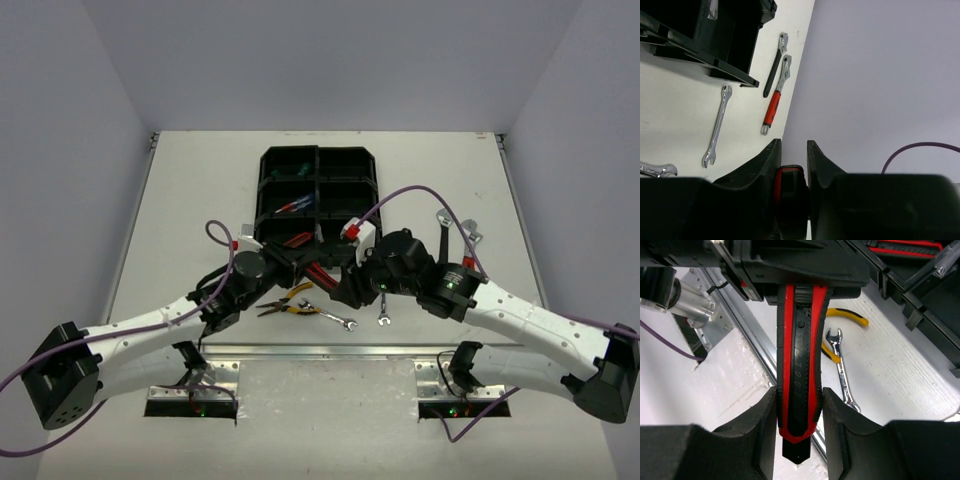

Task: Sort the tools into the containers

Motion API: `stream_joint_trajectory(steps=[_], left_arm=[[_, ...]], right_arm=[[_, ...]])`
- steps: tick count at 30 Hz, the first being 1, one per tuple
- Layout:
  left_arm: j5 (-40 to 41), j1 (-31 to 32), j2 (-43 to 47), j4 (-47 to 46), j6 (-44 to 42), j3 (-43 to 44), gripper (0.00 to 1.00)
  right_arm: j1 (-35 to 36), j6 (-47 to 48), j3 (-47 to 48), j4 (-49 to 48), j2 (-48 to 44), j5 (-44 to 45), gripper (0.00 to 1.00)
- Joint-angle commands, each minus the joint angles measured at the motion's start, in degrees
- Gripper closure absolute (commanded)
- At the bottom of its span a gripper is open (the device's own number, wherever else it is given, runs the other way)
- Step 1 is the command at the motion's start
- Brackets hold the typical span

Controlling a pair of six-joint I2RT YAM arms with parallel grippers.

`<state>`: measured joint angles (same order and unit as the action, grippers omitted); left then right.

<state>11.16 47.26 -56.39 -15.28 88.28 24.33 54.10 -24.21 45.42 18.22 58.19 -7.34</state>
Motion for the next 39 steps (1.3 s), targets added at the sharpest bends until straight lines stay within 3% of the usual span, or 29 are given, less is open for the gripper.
stream_joint_trajectory(steps=[1,3,4,6,8,10,14,18,21,30,35,36,39], left_arm=[[-2.2,1.6,-0.2,-6.8,-3.3,1.1,1.00],[-1.9,1.6,0.3,-8.0,-4.2,0.6,1.00],[-1.4,1.6,0.8,-7.7,-5.2,0.6,1.00],[1.5,1.5,2.0,-3.8,-9.7,2.6,1.00],[12.5,1.5,3.7,5.5,-15.8,7.2,1.00],[18.6,0.5,4.7,16.8,-19.3,12.1,1.00],[25.9,-5.0,5.1,23.5,-24.6,16.5,1.00],[24.6,-12.2,-1.1,24.0,-28.5,20.6,1.00],[26.9,-13.8,-7.6,26.2,-27.5,24.5,1.00],[31.7,-14.9,-23.3,31.8,-21.5,33.6,1.00],[30.3,-15.1,-28.0,30.9,-20.2,34.0,0.99],[29.9,-15.1,-28.3,30.3,-20.0,33.8,0.96],[28.7,-15.2,-29.4,28.5,-19.6,33.1,0.68]], right_arm=[[0.0,-1.8,0.5,-9.9,-0.2,-1.6,1.00],[0.0,-1.8,0.1,-10.2,-0.4,-1.1,0.94],[0.0,-2.2,-0.2,-10.1,-0.7,-0.1,0.78],[0.0,-3.3,-1.0,-9.8,-2.6,3.3,0.32],[0.0,-4.3,-2.1,-8.9,-5.6,7.5,0.03],[0.0,-4.1,-2.2,-5.8,-8.1,11.2,0.01],[-0.1,-2.8,-0.3,1.4,-12.8,18.6,0.01],[-0.1,-2.6,0.8,6.6,-15.4,23.5,0.01],[-0.1,-2.7,0.5,8.2,-16.7,25.5,0.01],[-0.1,-1.7,-0.8,11.7,-19.0,29.0,0.01],[-0.1,-1.4,-1.6,13.0,-19.7,31.0,0.01],[-0.1,-1.4,-1.6,13.2,-19.7,31.4,0.01],[-0.1,-1.4,-1.5,13.7,-17.9,32.4,0.01]])
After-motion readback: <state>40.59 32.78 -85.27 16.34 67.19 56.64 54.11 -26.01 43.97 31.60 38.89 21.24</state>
